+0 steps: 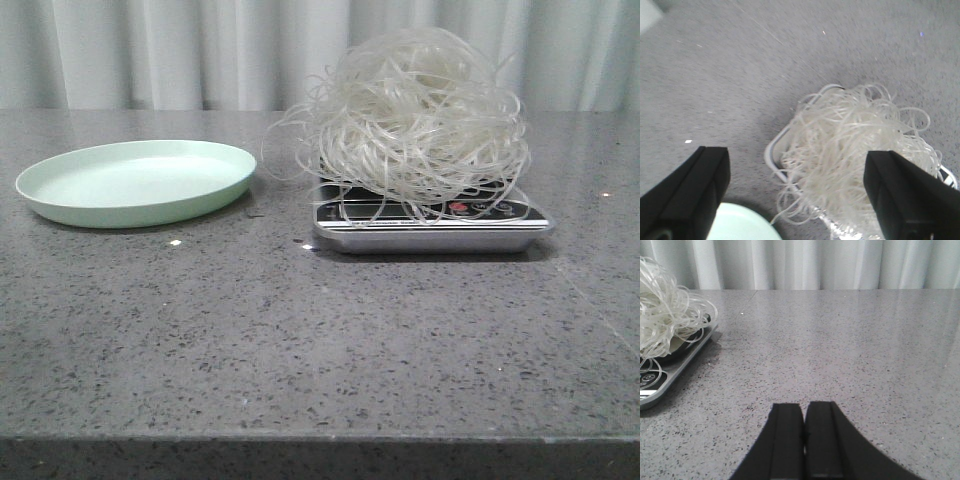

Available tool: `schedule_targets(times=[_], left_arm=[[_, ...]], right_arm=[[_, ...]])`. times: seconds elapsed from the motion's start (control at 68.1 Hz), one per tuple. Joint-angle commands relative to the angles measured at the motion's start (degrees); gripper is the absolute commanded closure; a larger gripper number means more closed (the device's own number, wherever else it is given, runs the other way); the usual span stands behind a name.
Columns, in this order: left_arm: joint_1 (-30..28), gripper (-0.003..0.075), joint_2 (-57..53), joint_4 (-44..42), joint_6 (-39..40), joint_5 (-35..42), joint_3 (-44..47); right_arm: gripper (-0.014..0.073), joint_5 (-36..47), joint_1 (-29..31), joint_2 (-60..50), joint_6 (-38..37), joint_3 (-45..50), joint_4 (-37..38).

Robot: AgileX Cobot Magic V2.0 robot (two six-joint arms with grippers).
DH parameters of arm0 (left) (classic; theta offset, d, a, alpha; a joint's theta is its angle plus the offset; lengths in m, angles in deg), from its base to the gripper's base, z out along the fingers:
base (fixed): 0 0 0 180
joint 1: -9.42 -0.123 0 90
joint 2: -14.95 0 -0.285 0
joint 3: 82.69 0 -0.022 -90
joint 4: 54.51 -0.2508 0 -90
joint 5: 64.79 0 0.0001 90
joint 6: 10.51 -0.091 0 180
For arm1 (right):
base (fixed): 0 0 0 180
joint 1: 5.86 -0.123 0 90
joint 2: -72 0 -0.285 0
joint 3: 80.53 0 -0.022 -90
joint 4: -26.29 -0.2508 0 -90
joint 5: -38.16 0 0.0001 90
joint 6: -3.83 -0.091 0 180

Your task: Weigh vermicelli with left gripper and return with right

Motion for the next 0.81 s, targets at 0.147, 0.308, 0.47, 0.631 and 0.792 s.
schedule_targets(times=[0.147,0.308,0.47,0.631,0.792], left_arm=[[-6.5,0.0192,-11.5,0.6,0.8,1.7,7.5],[-12.4,0.0196,-20.0,3.9,-0.1,9.0,22.1],[-17.6,0.0196,-31.6,4.7,-0.2,19.1,38.9],[-21.5,0.0196,-42.3,3.9,-0.2,27.8,52.4],[-24.6,0.0197,-54.1,1.8,-0.2,36.4,66.2]], right_arm=[[0.0442,4.7,0.3,-0.8,0.2,-0.4,0.2],[0.0442,4.7,0.3,-0.8,0.2,-0.4,0.2],[0.0442,4.7,0.3,-0.8,0.2,-0.4,0.2],[0.0442,4.7,0.3,-0.8,0.2,-0.4,0.2],[0.0442,4.7,0.3,-0.8,0.2,-0.4,0.2]])
